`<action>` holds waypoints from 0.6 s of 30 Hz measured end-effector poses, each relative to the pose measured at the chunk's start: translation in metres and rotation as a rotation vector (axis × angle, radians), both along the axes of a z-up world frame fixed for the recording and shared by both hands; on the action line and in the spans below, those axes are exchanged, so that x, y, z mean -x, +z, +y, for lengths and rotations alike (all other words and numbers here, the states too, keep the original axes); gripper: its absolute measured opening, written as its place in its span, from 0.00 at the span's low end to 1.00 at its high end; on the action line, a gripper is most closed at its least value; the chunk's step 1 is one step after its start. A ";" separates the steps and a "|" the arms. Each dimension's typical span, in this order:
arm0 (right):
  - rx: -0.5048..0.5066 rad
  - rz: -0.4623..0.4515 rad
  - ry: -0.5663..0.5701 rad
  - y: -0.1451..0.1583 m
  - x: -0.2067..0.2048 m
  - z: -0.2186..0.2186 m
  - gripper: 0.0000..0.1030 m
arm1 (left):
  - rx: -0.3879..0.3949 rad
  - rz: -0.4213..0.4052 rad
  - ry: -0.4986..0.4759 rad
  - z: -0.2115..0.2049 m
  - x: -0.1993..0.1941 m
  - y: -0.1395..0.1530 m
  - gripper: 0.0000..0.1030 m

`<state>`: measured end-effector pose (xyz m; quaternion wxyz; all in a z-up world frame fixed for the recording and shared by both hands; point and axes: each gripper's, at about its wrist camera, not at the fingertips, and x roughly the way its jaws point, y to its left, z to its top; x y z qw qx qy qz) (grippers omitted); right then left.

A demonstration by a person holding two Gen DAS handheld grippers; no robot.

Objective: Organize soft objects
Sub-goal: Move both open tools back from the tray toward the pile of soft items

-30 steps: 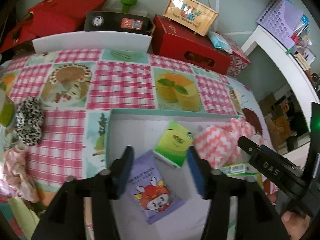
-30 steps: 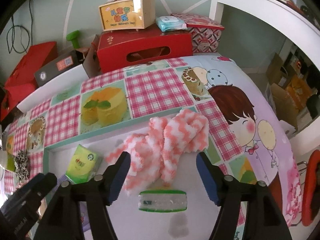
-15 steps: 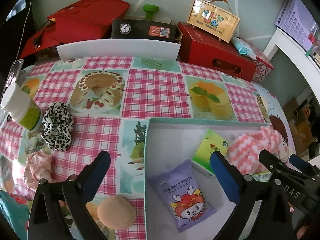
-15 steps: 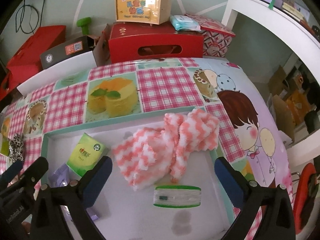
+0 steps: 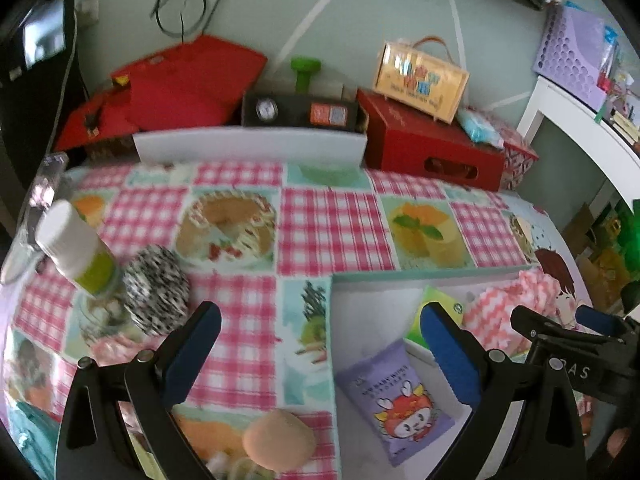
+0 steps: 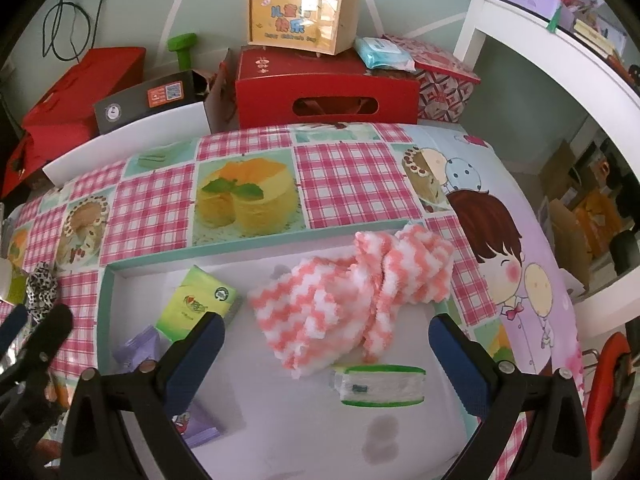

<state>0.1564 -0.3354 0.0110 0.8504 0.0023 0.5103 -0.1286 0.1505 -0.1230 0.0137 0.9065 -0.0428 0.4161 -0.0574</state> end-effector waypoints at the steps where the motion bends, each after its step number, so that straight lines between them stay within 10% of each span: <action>1: 0.003 -0.005 0.004 0.001 0.000 0.002 1.00 | -0.003 -0.018 0.000 0.002 0.002 0.002 0.97; 18: -0.134 -0.084 0.074 0.004 -0.002 0.039 1.00 | 0.148 -0.084 0.113 0.081 0.014 0.022 0.97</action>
